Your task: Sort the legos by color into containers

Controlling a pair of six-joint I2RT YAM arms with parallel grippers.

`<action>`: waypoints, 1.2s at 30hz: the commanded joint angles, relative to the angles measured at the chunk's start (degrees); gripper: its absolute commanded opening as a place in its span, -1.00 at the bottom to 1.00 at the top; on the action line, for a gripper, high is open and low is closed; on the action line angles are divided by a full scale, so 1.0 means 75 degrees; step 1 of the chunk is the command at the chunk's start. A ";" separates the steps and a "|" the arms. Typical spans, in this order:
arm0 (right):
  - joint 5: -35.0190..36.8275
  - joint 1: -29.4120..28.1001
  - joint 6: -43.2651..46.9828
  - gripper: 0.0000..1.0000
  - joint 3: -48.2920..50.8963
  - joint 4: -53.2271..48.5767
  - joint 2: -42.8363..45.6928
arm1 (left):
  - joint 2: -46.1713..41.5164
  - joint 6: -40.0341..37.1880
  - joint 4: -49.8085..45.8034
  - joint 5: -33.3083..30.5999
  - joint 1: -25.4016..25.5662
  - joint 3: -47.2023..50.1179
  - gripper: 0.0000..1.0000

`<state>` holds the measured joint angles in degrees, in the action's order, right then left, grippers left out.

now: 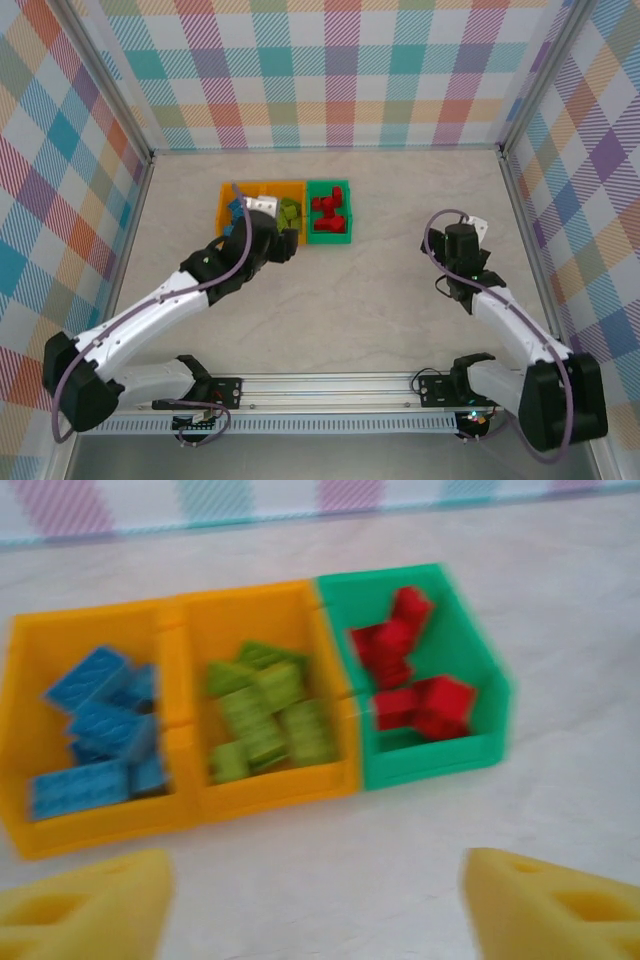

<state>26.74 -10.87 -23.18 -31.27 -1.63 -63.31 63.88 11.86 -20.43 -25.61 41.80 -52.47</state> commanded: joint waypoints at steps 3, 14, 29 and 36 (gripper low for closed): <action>0.0074 0.0330 0.1605 0.99 0.0157 0.2431 -0.0887 | -0.0863 -0.0985 0.1702 -0.1865 -0.0221 0.1916 1.00; -0.2436 0.1101 0.2840 0.99 0.0887 0.5874 -0.2918 | -0.0797 -0.2474 0.4956 -0.1295 -0.1753 0.3945 1.00; -0.2673 0.1194 0.2847 0.99 0.1145 0.6659 -0.3228 | 0.3593 -0.2063 0.9821 0.2497 -0.4802 0.4179 1.00; -0.2687 0.1215 0.2862 0.99 0.1134 0.6638 -0.3218 | 0.3457 -0.1816 0.8877 0.2902 -0.5102 0.3768 1.00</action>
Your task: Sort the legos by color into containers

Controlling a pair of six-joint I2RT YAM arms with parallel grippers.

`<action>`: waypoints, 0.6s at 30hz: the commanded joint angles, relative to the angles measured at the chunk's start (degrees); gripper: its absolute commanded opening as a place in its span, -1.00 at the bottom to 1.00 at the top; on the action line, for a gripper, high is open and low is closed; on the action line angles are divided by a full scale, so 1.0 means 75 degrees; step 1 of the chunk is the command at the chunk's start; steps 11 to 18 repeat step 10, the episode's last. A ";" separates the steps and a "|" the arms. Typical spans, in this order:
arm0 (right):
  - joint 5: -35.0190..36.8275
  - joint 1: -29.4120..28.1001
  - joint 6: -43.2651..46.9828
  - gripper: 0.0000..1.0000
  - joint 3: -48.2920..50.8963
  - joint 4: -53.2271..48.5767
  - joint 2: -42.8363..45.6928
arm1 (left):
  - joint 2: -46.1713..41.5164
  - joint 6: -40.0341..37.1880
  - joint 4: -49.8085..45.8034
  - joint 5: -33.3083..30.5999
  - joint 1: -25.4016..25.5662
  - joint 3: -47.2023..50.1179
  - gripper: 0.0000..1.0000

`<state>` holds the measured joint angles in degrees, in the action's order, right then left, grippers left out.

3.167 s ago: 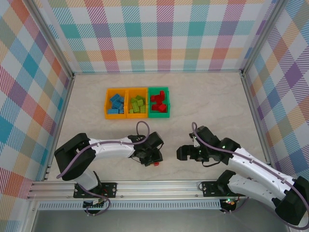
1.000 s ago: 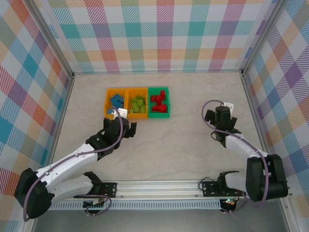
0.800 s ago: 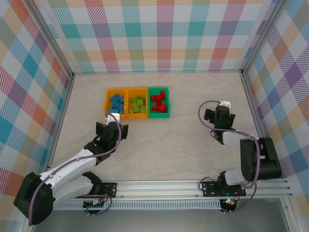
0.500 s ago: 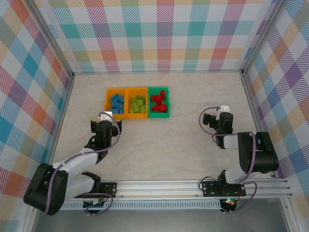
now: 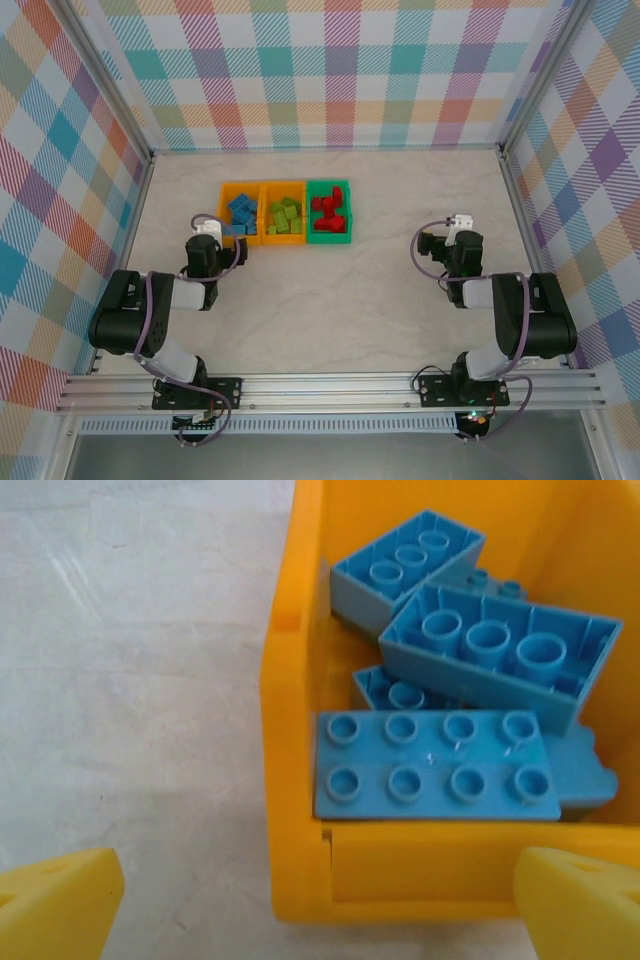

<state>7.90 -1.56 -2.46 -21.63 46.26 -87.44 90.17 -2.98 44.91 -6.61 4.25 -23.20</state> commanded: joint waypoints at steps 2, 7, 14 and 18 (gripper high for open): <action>-0.0269 -0.0026 0.0146 0.99 -0.0151 0.0248 -0.0007 | -0.0051 0.0155 0.0174 0.0367 -0.0097 -0.0140 1.00; -0.0356 -0.0004 0.0140 0.99 -0.0188 0.0206 -0.0013 | -0.0058 0.0151 0.0150 0.0357 -0.0086 -0.0150 1.00; -0.0239 -0.0015 0.0110 0.99 -0.0104 0.0319 0.0033 | -0.0058 0.0148 0.0142 0.0358 -0.0086 -0.0143 1.00; -0.0239 -0.0015 0.0110 0.99 -0.0104 0.0319 0.0033 | -0.0058 0.0148 0.0142 0.0358 -0.0086 -0.0143 1.00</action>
